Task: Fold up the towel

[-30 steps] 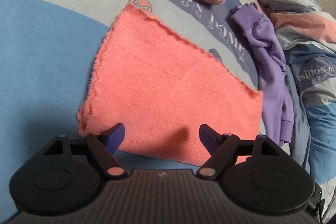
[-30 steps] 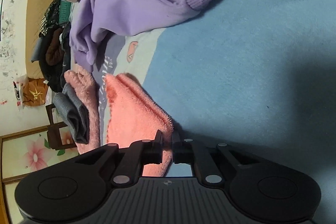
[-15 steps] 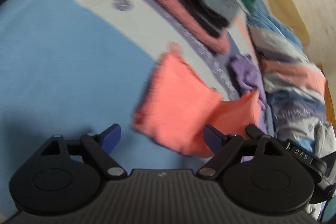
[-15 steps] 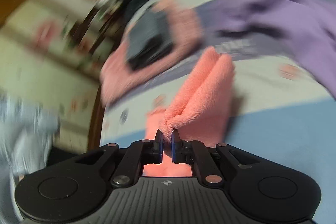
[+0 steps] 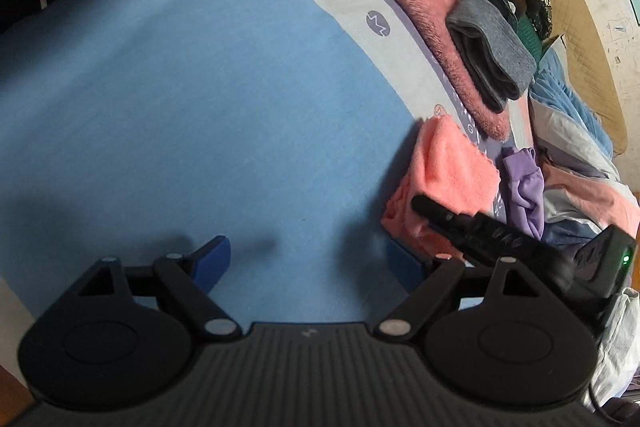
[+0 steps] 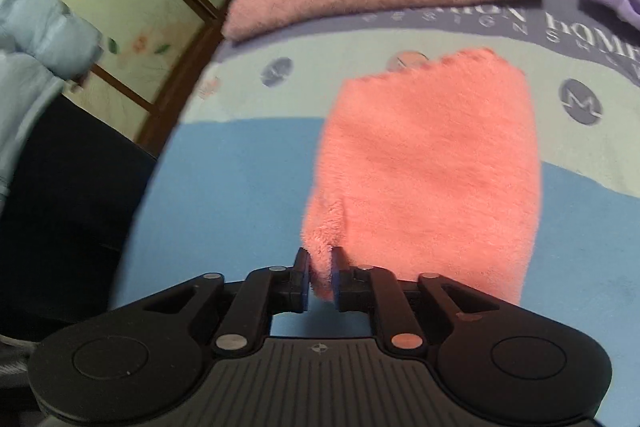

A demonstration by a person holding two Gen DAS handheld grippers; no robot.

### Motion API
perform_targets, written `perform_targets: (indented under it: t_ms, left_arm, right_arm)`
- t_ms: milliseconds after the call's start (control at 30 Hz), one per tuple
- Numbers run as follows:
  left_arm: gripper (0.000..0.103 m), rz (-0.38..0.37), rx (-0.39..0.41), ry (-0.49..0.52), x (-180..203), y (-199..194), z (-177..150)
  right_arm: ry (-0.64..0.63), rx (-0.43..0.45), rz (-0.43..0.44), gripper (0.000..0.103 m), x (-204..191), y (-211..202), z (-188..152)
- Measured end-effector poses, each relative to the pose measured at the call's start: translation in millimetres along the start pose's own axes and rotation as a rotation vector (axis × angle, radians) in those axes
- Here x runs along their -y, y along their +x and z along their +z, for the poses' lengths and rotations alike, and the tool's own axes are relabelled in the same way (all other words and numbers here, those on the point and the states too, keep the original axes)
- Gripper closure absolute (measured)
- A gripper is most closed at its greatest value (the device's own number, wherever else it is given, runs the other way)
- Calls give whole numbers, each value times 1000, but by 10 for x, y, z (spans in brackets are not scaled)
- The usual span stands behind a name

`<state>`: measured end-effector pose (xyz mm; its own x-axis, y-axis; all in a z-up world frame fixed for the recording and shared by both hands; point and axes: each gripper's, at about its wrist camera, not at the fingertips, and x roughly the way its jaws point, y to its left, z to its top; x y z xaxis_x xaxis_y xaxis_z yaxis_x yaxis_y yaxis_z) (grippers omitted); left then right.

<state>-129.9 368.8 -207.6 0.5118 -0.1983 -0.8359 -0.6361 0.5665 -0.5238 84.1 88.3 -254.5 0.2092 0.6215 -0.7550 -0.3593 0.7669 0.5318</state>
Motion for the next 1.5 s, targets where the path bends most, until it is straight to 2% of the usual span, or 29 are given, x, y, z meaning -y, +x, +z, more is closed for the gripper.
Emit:
perform_targets:
  t_ms: [33,67,133,233,333,433,500,567,667,700,767,800,833,867,933,967,1067,1133,1200,1267,1300,1333,1367,1400,1433,1467,1500]
  left_arm:
    - [15,-4,-2,1,-1,3,1]
    - [15,-13,-4,7,27,19,11]
    - [15,-34,-7,27,102,48,35]
    - [14,-75,-12,106,301,94,78]
    - [13,-145,-45,253,655,216,121]
    - [12,-211,-83,458,1126,422,126]
    - [11,-250,-116,536,1343,594,123]
    - [8,-285,-150,612,1555,770,120]
    - [8,-228,-211,639,1677,1156,121]
    - [8,-197,-222,637,1649,1239,128]
    - [8,-187,-233,611,1571,1335,145]
    - [8,-183,-239,598,1534,1380,153]
    - [8,-187,-239,596,1515,1384,161]
    - [8,-191,-239,594,1497,1389,168]
    - [8,-179,-246,600,1491,1409,195]
    - [8,-180,-249,600,1494,1404,203]
    - [8,-212,-240,594,1555,1320,233]
    - [8,-257,-226,590,1605,1208,248]
    - [5,-313,-211,587,1651,1073,257]
    - [3,-310,-218,592,1691,1120,273]
    - [3,-309,-222,594,1711,1143,280]
    - [2,-305,-226,596,1727,1170,287]
    - [2,-278,-238,588,1682,1241,278]
    - [3,-251,-249,579,1637,1311,271]
    - [3,-229,-255,555,1599,1357,276]
    - [3,-207,-261,530,1561,1404,281]
    - [3,-188,-265,506,1524,1443,287]
  right_arm:
    - [10,-1,34,69,0,-24,25]
    - [21,-4,63,64,1,-50,51]
    - [17,31,97,61,-9,-204,88]
    - [24,123,36,60,81,-484,166]
    - [92,147,-20,58,367,-602,286]
    - [199,90,86,56,741,-478,462]
    - [235,67,159,54,907,-378,565]
    - [289,48,187,54,1045,-281,624]
    - [375,21,217,54,1243,-136,699]
    - [383,20,219,54,1282,-114,710]
    - [375,24,197,55,1329,-102,727]
    - [365,28,171,60,1348,-102,742]
    - [358,45,136,71,1379,-125,762]
    - [355,83,85,75,1408,-177,777]
    - [400,171,6,64,1501,-328,776]
    - [426,214,-30,63,1550,-406,774]
    - [455,235,69,61,1556,-530,737]
    - [401,223,126,54,1419,-567,713]
    - [367,202,205,52,1308,-559,680]
    - [349,177,271,47,1226,-466,668]
    - [349,152,287,40,1194,-373,677]
    - [351,117,289,38,1185,-267,694]
    - [347,82,254,39,1184,-162,712]
    - [344,62,183,48,1181,-84,738]
    - [343,48,101,72,1179,-18,770]
    - [345,65,95,80,1147,-35,785]
    - [349,97,126,75,1102,-91,793]
